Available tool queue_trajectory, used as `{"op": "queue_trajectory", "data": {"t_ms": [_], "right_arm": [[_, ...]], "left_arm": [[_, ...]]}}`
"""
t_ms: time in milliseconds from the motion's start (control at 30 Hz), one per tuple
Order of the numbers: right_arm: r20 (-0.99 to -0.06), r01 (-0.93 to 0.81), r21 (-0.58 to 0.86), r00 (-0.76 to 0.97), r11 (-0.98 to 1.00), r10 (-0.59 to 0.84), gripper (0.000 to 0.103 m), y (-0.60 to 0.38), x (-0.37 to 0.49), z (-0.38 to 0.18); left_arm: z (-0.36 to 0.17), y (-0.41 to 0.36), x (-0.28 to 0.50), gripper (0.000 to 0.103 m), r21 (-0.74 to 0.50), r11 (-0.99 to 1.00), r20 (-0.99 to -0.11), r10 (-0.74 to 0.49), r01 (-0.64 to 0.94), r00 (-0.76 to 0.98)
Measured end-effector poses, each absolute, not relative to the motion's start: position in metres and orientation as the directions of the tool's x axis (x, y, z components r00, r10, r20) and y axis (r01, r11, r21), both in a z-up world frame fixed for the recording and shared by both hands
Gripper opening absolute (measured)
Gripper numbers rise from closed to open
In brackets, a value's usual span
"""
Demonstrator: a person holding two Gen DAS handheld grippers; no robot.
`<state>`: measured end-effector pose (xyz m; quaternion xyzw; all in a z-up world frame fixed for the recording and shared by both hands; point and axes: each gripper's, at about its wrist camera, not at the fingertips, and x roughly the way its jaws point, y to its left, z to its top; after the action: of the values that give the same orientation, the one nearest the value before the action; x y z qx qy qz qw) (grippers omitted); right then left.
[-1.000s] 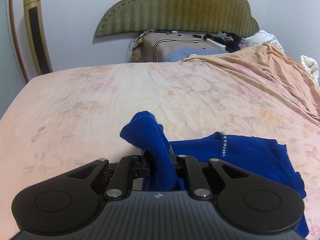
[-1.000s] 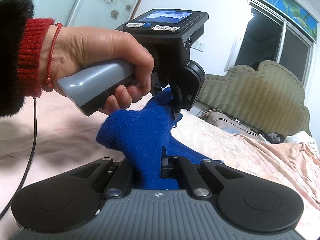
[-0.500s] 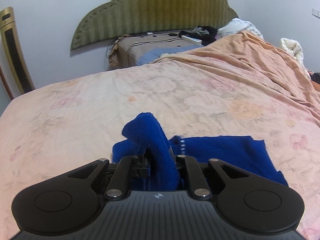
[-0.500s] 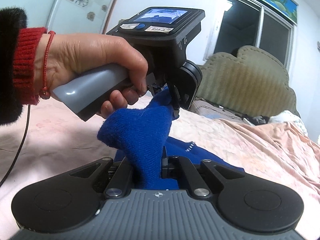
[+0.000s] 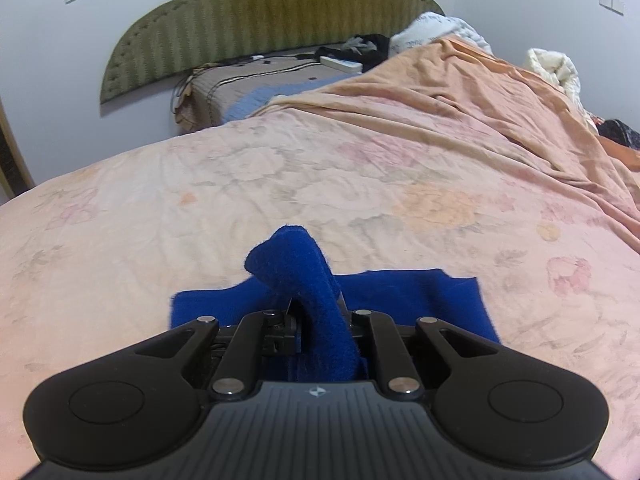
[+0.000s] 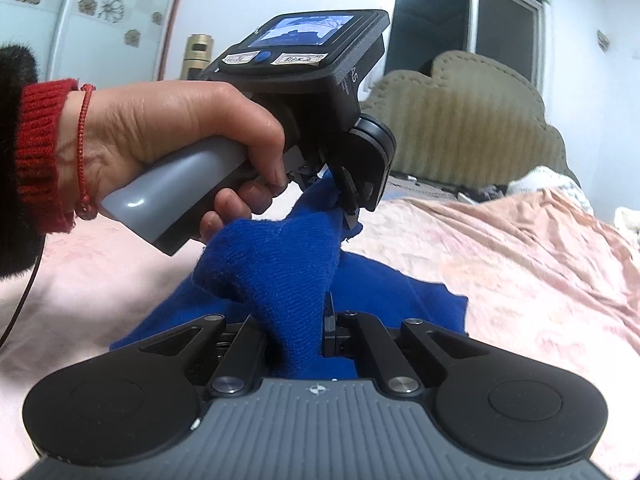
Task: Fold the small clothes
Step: 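Lift the gripped sweater edge with both grippers and hold it up, then fold the held edge over onto the sweater with both grippers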
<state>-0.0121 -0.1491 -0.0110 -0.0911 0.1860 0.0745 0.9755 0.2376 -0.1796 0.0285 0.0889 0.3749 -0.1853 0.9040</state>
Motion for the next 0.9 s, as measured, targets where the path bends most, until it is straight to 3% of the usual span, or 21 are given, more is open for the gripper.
{"op": "queue_trajectory", "data": {"t_ms": [433,667,900], "right_arm": [[-0.406,-0.107,-0.055,0.911,0.993,0.076,0.004,-0.189,-0.011,-0.018],[-0.470,-0.075,0.132,0.873,0.988,0.129,0.005,-0.219,0.001,-0.028],[-0.493,-0.066,0.199,0.856,0.978,0.158,0.005,-0.226,0.007,-0.035]], "left_arm": [[0.009,-0.235,0.230,0.013,0.061,0.886,-0.724,-0.277,0.459,0.631],[-0.004,-0.250,0.231,0.013,0.057,0.877,-0.752,-0.277,0.478,0.598],[-0.008,-0.257,0.231,0.016,0.076,0.871,-0.763,-0.262,0.485,0.590]]}}
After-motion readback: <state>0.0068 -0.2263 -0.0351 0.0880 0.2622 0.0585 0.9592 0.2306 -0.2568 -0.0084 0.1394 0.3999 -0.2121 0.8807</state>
